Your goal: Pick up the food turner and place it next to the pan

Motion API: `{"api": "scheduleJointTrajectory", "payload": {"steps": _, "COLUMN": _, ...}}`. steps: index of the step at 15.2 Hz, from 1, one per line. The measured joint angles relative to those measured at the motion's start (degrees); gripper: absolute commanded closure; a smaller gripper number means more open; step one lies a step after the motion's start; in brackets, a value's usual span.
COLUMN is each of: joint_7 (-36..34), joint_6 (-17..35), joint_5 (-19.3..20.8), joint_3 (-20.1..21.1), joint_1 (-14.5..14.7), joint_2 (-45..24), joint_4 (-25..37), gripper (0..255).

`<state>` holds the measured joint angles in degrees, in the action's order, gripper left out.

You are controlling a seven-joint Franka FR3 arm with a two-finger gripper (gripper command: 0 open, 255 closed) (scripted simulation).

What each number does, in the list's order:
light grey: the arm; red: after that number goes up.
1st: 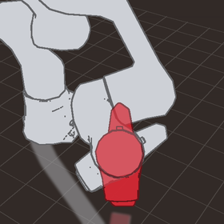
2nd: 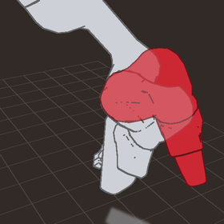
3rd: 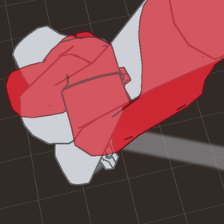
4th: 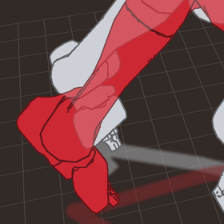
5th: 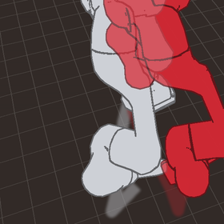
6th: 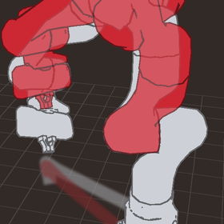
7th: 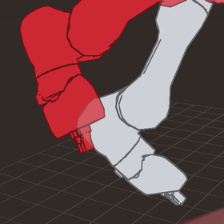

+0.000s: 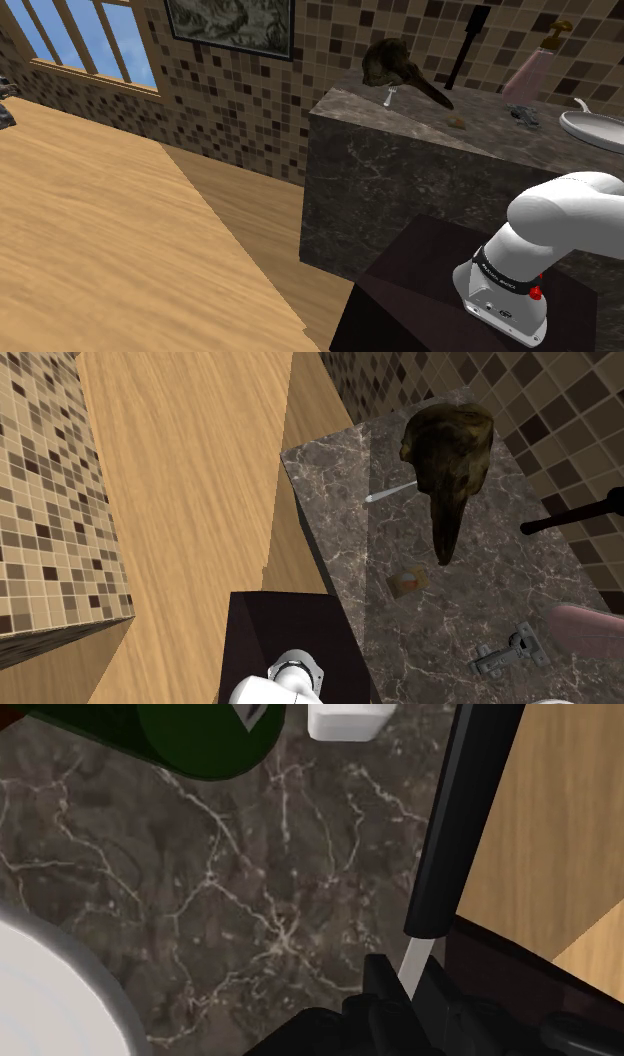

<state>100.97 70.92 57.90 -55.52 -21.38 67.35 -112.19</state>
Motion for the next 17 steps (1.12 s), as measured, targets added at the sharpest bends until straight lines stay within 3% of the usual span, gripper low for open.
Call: {"api": "scheduleJointTrajectory", "payload": {"steps": 17, "joint_7": -2.3, "joint_6": 6.6, "joint_5": 5.8, "joint_3": -5.7, "joint_1": -3.3, "joint_2": 5.9, "joint_4": -10.6, "gripper": 255}}
